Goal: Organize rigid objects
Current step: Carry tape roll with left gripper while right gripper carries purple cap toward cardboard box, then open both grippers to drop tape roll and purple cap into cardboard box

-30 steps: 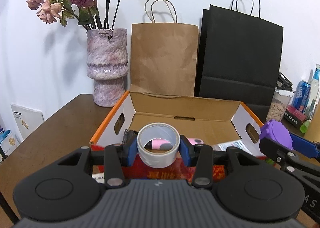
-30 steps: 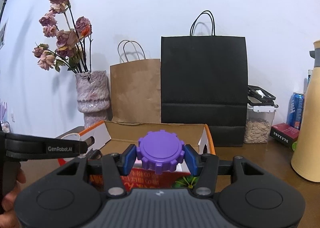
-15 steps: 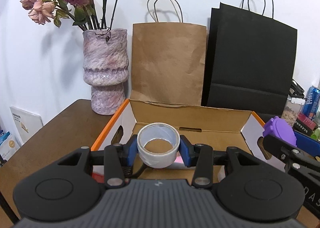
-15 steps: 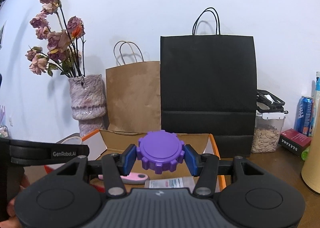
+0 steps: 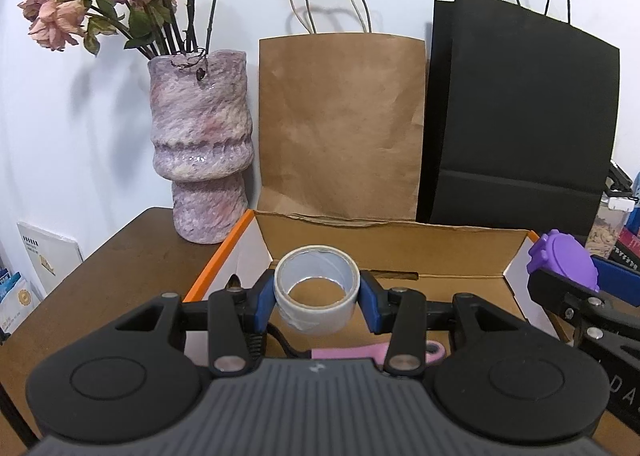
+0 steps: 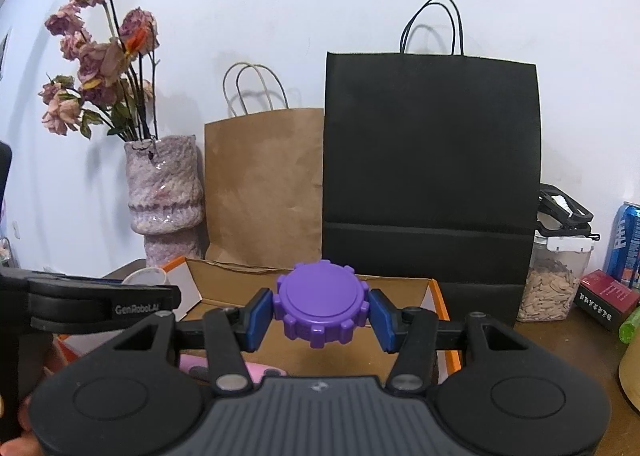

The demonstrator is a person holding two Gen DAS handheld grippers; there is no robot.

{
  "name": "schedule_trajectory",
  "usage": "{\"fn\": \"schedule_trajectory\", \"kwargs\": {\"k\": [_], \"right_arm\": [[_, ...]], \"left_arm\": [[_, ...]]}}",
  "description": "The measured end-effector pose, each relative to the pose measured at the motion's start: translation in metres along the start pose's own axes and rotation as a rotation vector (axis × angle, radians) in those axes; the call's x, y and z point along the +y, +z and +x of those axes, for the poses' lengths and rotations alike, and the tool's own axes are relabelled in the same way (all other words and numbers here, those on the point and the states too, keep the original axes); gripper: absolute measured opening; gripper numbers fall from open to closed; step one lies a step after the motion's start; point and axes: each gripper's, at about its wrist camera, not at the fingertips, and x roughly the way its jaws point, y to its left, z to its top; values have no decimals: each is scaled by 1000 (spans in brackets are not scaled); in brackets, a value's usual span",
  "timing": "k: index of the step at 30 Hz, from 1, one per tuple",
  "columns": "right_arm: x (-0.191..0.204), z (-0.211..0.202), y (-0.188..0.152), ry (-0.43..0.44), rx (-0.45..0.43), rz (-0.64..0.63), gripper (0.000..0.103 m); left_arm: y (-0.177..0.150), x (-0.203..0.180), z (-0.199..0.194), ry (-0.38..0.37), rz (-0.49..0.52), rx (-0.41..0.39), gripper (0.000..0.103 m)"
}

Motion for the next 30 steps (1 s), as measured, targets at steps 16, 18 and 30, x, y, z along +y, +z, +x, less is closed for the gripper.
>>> {"fn": "schedule_trajectory", "kwargs": {"k": [16, 18, 30], "right_arm": [[-4, 31, -5, -24, 91, -38, 52], [-4, 32, -6, -24, 104, -36, 54], [-5, 31, -7, -67, 106, -48, 103]], "left_arm": [[2, 3, 25, 43, 14, 29, 52], [2, 3, 24, 53, 18, 21, 69], [3, 0, 20, 91, 39, -1, 103]]}}
